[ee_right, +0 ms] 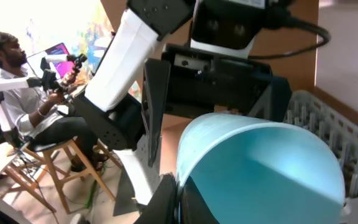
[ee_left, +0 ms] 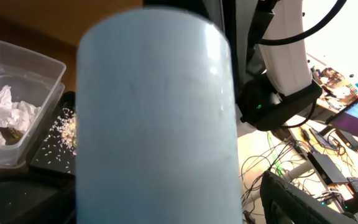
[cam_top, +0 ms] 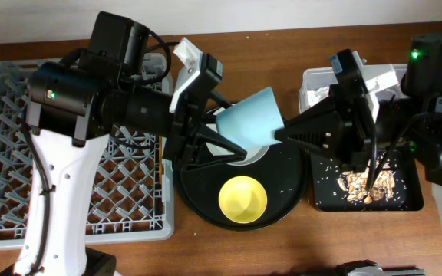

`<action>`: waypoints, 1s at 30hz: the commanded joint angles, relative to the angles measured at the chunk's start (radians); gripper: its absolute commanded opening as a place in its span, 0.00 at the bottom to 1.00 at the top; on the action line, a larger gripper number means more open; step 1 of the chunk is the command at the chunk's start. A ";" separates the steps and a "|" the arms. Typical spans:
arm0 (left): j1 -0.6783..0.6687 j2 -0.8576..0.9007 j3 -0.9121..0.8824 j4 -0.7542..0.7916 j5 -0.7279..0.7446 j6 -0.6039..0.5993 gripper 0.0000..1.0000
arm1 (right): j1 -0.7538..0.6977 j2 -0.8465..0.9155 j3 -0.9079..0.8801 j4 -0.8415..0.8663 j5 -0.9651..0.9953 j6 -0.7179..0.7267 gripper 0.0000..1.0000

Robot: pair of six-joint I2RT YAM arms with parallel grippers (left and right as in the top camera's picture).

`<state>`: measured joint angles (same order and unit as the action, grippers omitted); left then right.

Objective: Sort waste into correct bins and load items into the dishwasher rack
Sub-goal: 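Lift the blue cup and hand it to the left gripper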

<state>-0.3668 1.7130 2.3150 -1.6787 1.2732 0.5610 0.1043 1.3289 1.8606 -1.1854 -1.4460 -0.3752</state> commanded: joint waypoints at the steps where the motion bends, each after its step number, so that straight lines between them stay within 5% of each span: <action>1: -0.011 0.002 0.006 0.001 0.029 0.016 0.82 | -0.007 0.003 0.008 0.019 -0.043 -0.010 0.04; 4: -0.011 0.002 0.006 0.001 0.017 0.016 0.81 | -0.006 0.003 0.008 0.023 -0.043 -0.010 0.04; 12: -0.010 0.000 0.006 0.002 0.013 0.016 0.50 | -0.006 0.003 0.008 0.014 -0.043 -0.010 0.05; 16: -0.010 -0.005 0.006 0.003 0.013 0.016 0.50 | -0.009 0.003 0.008 0.050 -0.043 -0.005 0.28; 18: -0.010 -0.008 0.006 0.003 0.013 0.016 0.50 | -0.028 0.003 0.008 0.135 -0.043 0.082 0.29; 22: -0.010 -0.012 0.006 0.003 0.010 0.016 0.50 | -0.074 0.004 0.008 0.269 -0.024 0.220 0.25; 25: -0.010 -0.014 0.006 0.003 0.010 0.016 0.50 | -0.075 0.008 0.007 0.190 0.112 0.219 0.04; 30: -0.010 -0.016 0.006 0.024 0.010 0.016 0.50 | -0.022 0.032 -0.040 0.068 0.201 0.171 0.04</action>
<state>-0.3721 1.7126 2.3150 -1.6711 1.2655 0.5652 0.0467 1.3388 1.8526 -1.0813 -1.3148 -0.1776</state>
